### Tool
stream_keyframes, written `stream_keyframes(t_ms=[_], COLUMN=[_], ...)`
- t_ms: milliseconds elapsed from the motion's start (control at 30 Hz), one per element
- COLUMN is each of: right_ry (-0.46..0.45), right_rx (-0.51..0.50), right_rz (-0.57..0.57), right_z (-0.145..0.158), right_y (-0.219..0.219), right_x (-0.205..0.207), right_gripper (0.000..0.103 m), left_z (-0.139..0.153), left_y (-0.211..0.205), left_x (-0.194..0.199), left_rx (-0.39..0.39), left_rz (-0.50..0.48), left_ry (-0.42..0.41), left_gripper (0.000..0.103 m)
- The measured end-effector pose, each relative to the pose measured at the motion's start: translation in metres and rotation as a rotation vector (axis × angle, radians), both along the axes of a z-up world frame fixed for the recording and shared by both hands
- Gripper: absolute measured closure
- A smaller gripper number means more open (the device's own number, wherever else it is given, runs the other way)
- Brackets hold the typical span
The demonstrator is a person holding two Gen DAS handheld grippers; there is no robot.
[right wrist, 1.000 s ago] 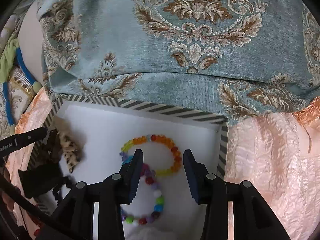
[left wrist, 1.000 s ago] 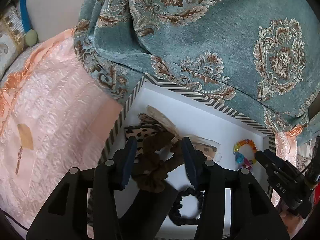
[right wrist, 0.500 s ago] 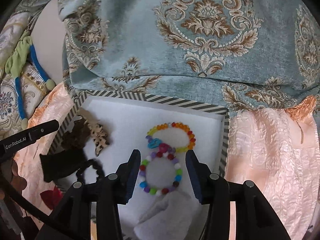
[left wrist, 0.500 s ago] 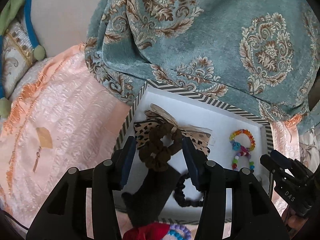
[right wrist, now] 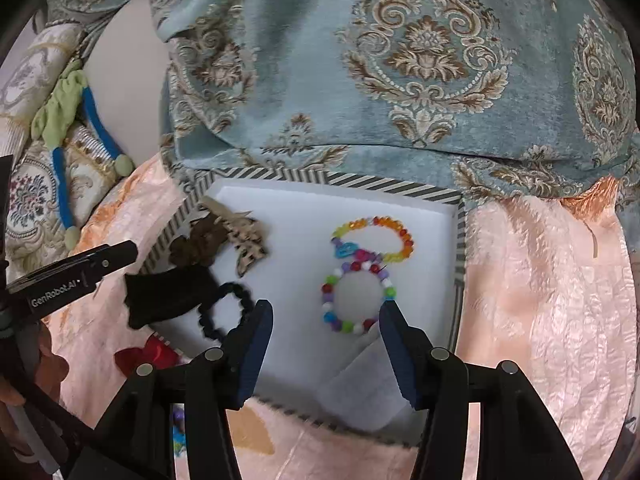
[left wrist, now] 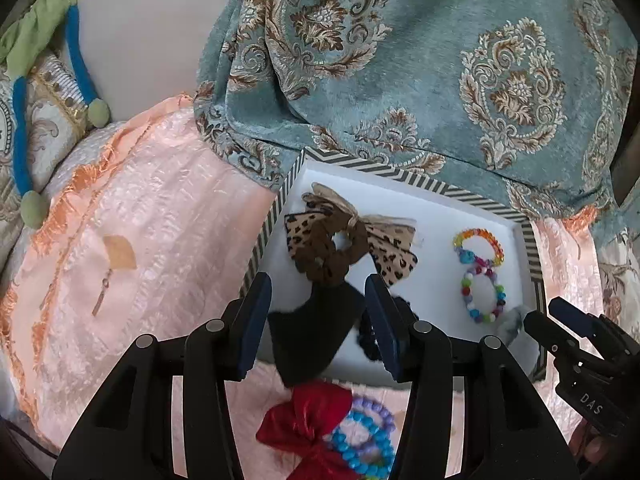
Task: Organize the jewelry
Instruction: 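Withdraw both open tools from the tray toward the remaining jewelry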
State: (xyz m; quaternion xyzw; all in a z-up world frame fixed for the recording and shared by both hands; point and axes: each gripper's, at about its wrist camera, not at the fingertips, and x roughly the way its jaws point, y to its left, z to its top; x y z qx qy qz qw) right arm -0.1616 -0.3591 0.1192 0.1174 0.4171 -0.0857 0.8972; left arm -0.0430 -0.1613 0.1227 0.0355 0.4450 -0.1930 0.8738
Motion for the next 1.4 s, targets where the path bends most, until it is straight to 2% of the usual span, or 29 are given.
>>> stream_keyframes(t_ms=[233, 400, 600, 933, 1067, 1133, 1167, 1400], right_ry=[-0.011, -0.006, 0.009, 0.046, 0.061, 0.066, 0.072, 0.111], right_rx=[0.002, 0.006, 0.024, 0.048, 0.06, 0.067, 0.075, 0.078], right_rz=[0.018, 0.035, 0.053, 0.125, 0.169, 0.18, 0.186, 0.236], right_z=[0.004, 0.003, -0.007, -0.028, -0.04, -0.047, -0.051, -0.07], right_y=[0.02, 0.033, 0.046, 0.073, 0.085, 0.09, 0.092, 0.112], right_x=[-0.02, -0.032, -0.045, -0.058, -0.056, -0.051, -0.048, -0.018], right_gripper=[0.049, 0.049, 0.049, 0.049, 0.049, 0.059, 0.06, 0.061], left_z=[0.005, 0.008, 0.008, -0.007, -0.018, -0.023, -0.025, -0.032], left_y=[0.012, 0.029, 0.052, 0.079, 0.088, 0.091, 0.092, 0.096], left_x=[-0.026, -0.04, -0.055, -0.079, -0.083, -0.083, -0.083, -0.078], left_rx=[0.008, -0.028, -0.063, -0.068, -0.081, -0.082, -0.082, -0.086], left_rz=[-0.018, -0.02, -0.016, -0.02, -0.002, 0.006, 0.009, 0.026], left_ry=[-0.016, 0.009, 0.044, 0.09, 0.128, 0.144, 0.152, 0.174], left_gripper=[0.055, 0.055, 0.054, 0.052, 0.052, 0.052, 0.052, 0.051])
